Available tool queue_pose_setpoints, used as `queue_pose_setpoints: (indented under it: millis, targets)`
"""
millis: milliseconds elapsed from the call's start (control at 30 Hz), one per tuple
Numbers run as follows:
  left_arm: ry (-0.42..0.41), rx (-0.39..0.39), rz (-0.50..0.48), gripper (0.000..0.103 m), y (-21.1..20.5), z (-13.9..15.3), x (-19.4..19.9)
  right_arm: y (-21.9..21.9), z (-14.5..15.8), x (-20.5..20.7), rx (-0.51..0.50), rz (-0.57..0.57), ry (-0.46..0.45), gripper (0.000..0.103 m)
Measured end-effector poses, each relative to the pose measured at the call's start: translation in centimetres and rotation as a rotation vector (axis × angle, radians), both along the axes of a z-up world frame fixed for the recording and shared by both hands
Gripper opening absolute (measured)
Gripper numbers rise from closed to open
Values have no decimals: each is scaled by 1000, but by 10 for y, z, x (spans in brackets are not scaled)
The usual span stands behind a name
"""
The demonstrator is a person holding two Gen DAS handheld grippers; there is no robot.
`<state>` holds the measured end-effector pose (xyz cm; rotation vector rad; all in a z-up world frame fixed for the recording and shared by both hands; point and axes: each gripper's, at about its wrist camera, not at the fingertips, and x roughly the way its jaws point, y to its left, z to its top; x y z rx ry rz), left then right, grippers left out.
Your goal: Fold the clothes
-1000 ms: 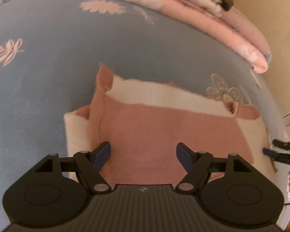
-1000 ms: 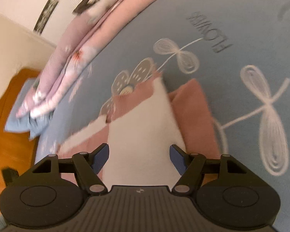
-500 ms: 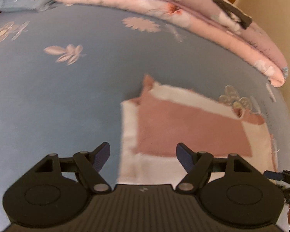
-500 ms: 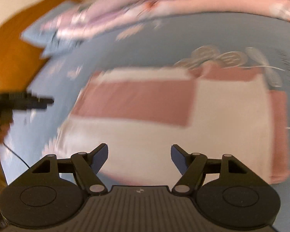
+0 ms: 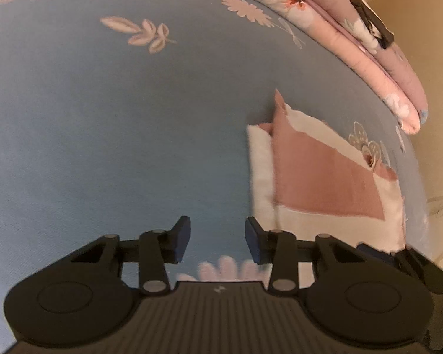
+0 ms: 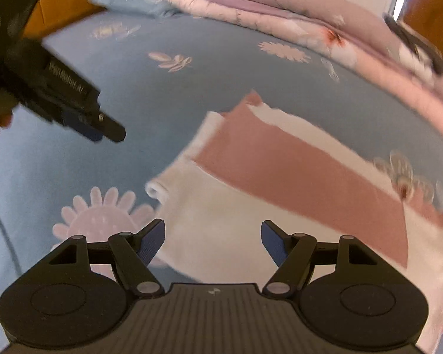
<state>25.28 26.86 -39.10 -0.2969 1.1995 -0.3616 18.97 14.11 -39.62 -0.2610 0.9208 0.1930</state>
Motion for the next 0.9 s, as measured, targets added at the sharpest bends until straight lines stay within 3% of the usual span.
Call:
queue_pose_setpoints:
  millis: [200,367,400,433,467,533,900]
  targets:
    - [9,-63,-49,42,22,-9,22,84,-36,19,-276,30,-78,76]
    - [60,-194,-68,43,24,-24,40,96,-63,34,-433,-1,-39,76]
    - [68,-212,-74,44,22,-26,43,96,-64,36,-444,-3,-43,76]
    - [75,-229,-78,45,19,-29,46,94,-63,38,-446,4,-41,63]
    - [90,-252,-83,48,16,-32,49,92,-63,41,-436,12,-17,41]
    - [126,-303,-88,49,11,-39,57,86,-60,45,-411,6,1,32]
    - [288,-510,-135,56,-42,-72,91,63,-23,49,-301,-42,-26,29]
